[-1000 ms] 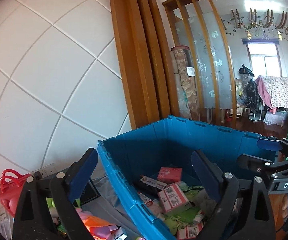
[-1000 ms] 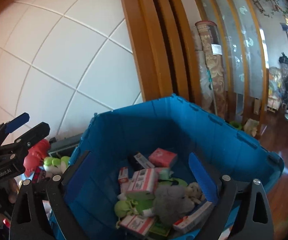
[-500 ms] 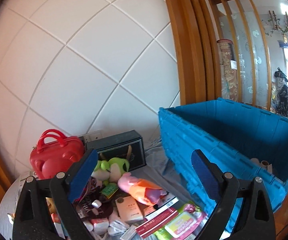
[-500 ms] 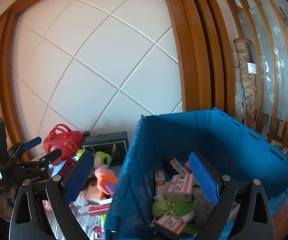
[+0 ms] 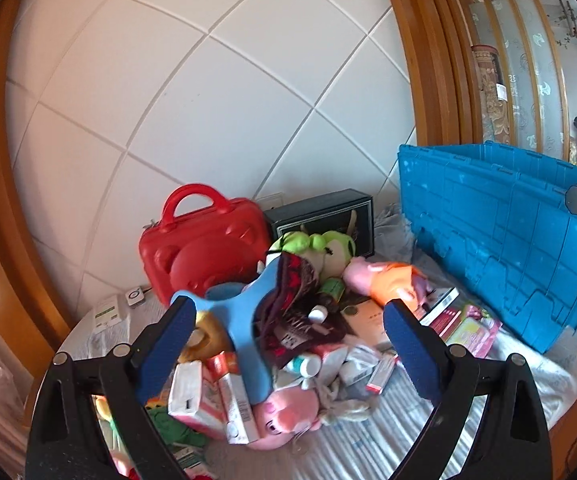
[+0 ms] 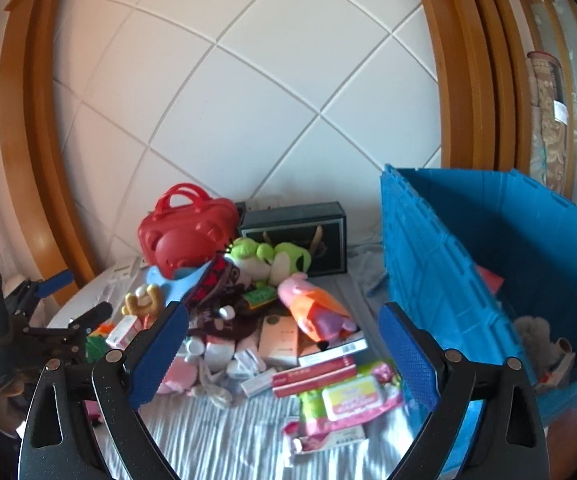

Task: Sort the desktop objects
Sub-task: 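Move both tools back toward the pile on the table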

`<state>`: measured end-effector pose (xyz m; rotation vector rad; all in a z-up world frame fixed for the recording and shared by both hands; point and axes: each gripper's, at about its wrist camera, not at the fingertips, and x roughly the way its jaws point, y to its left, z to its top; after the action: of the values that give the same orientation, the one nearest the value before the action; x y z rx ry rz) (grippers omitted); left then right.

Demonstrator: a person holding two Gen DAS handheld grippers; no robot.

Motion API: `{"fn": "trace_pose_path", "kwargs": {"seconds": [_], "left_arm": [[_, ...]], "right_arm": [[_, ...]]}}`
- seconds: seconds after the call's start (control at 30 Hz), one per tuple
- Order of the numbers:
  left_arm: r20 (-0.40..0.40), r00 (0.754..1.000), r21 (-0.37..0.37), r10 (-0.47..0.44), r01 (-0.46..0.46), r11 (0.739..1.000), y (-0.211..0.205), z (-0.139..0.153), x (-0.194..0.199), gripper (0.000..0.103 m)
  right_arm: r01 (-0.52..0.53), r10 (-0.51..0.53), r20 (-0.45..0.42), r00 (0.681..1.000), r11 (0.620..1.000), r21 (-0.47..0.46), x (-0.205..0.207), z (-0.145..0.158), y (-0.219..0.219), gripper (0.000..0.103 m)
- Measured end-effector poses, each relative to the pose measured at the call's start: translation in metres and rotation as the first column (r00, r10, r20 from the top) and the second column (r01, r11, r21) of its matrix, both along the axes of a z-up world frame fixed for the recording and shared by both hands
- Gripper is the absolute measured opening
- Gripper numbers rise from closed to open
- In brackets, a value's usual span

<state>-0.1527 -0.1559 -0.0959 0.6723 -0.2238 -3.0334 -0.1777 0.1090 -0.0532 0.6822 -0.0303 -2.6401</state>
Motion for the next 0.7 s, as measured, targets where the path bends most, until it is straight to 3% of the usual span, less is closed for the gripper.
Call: {"fn": "trace_pose_path", "kwargs": {"seconds": [0.23,0.33,0.7], "left_arm": [[0.085,0.994,0.052,0.062,-0.067,0.996,-0.058,-0.044,0.028,0.096],[0.114,0.989,0.042,0.092,-0.097,0.994,-0.068,-0.059,0.030,0.096],[0.146,0.976,0.043,0.162,-0.170,0.985,-0.096,-0.074,0.004,0.096]], "right_arm": [[-0.050,0.045,0.115,0.992,0.998,0.034,-0.003,-0.047,-0.048,0.097],[-0.083,0.074,0.145,0.987,0.995,0.056,-0.007,-0.060,-0.064,0.097],[-0.206,0.187,0.205,0.961,0.976,0.076,-0.044,-0.077,-0.112,0.097]]}}
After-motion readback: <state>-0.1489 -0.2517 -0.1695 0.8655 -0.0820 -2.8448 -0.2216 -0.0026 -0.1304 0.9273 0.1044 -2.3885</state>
